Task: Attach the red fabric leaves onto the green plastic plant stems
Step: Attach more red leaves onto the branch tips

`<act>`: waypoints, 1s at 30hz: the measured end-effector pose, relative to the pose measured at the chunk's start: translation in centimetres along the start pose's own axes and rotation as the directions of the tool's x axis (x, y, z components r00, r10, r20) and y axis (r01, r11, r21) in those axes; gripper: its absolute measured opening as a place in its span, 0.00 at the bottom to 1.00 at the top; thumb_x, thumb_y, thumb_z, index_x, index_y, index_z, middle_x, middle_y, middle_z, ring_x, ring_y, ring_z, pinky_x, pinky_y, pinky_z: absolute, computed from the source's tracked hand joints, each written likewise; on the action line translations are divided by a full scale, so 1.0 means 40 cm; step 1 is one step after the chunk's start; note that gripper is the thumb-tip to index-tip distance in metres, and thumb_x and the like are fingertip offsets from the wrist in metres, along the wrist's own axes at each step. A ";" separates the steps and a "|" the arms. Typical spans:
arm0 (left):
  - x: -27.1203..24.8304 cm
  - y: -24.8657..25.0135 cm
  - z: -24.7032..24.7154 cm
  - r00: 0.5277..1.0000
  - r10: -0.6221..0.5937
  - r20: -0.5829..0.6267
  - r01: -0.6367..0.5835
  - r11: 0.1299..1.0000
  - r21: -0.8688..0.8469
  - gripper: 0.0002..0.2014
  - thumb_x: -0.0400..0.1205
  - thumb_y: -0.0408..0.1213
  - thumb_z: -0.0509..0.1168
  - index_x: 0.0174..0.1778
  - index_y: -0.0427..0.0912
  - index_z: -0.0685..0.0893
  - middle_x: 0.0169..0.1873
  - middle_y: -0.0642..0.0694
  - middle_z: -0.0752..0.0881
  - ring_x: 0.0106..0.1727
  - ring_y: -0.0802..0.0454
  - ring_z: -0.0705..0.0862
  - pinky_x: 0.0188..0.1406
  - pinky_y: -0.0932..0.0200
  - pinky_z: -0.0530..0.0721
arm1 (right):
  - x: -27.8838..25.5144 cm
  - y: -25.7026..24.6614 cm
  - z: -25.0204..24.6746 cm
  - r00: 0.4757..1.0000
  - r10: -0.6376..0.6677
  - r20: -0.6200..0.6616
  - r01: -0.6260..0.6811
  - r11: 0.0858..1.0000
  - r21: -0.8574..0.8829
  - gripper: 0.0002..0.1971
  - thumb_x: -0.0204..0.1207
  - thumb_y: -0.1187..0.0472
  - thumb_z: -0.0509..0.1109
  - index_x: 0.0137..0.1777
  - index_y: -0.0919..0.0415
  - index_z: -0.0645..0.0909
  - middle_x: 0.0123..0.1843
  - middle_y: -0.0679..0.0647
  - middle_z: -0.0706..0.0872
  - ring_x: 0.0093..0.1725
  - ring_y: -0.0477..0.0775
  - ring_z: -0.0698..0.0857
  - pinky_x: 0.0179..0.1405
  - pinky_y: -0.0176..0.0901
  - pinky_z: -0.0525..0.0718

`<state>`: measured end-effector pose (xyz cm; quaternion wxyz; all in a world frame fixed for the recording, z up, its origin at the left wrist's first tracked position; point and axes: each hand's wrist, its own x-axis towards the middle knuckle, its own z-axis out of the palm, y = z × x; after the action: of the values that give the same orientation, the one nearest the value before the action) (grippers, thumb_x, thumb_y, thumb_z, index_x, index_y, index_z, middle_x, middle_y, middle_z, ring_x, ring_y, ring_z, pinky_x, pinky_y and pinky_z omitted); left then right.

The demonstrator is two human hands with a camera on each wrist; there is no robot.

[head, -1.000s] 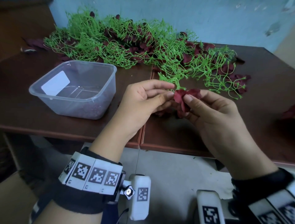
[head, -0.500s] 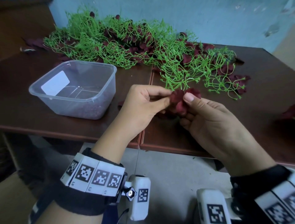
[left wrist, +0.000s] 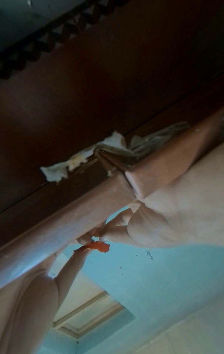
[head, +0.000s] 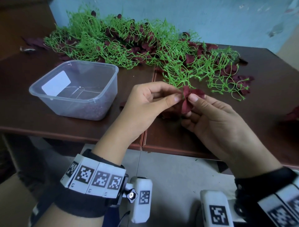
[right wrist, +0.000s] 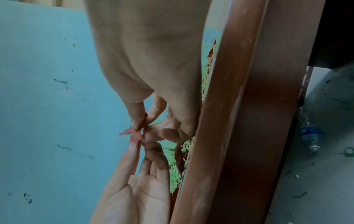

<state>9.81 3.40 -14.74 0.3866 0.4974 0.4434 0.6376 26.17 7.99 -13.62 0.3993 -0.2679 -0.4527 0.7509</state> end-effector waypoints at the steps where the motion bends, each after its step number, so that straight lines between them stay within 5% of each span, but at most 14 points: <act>1: 0.000 0.000 -0.001 1.000 -0.006 0.004 0.006 1.000 0.010 0.05 0.81 0.26 0.72 0.51 0.37 0.90 0.45 0.39 0.93 0.47 0.51 0.91 0.50 0.58 0.90 | 0.000 0.000 0.000 1.000 -0.004 -0.007 0.004 1.000 -0.013 0.06 0.73 0.61 0.70 0.47 0.61 0.86 0.37 0.55 0.89 0.38 0.49 0.85 0.40 0.41 0.78; 5: -0.001 0.000 -0.001 0.999 -0.030 -0.014 0.031 0.999 0.012 0.05 0.83 0.27 0.71 0.49 0.40 0.90 0.39 0.47 0.91 0.43 0.57 0.89 0.44 0.65 0.87 | 0.000 0.005 -0.003 0.999 -0.041 -0.030 0.039 0.996 -0.078 0.06 0.72 0.61 0.71 0.46 0.63 0.85 0.37 0.57 0.90 0.37 0.50 0.86 0.40 0.39 0.83; 11: 0.007 -0.008 0.005 0.992 -0.076 -0.097 0.071 0.996 -0.048 0.04 0.83 0.30 0.71 0.49 0.40 0.92 0.41 0.43 0.92 0.40 0.56 0.89 0.46 0.65 0.87 | 0.003 0.013 -0.003 0.992 -0.113 -0.064 0.102 0.983 -0.149 0.06 0.70 0.62 0.73 0.42 0.64 0.86 0.35 0.61 0.86 0.37 0.54 0.86 0.43 0.43 0.84; 18: 0.001 -0.005 0.000 0.995 -0.086 -0.050 0.084 0.996 -0.040 0.06 0.83 0.26 0.70 0.50 0.39 0.91 0.40 0.43 0.92 0.41 0.56 0.90 0.50 0.63 0.89 | 0.001 0.011 -0.003 0.985 -0.158 -0.075 0.145 0.978 -0.151 0.03 0.73 0.70 0.73 0.41 0.64 0.87 0.36 0.59 0.89 0.37 0.53 0.86 0.42 0.41 0.86; 30: 0.000 0.000 -0.001 0.998 -0.051 -0.022 0.049 0.997 -0.060 0.08 0.83 0.22 0.68 0.52 0.36 0.90 0.41 0.44 0.92 0.41 0.56 0.90 0.48 0.65 0.89 | -0.002 0.010 -0.004 0.979 -0.198 -0.043 0.186 0.963 -0.193 0.05 0.70 0.64 0.74 0.34 0.59 0.90 0.34 0.58 0.89 0.40 0.57 0.87 0.42 0.42 0.87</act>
<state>9.77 3.42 -14.76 0.4119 0.4668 0.4410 0.6465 26.20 7.91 -14.04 0.4571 -0.2824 -0.5328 0.6538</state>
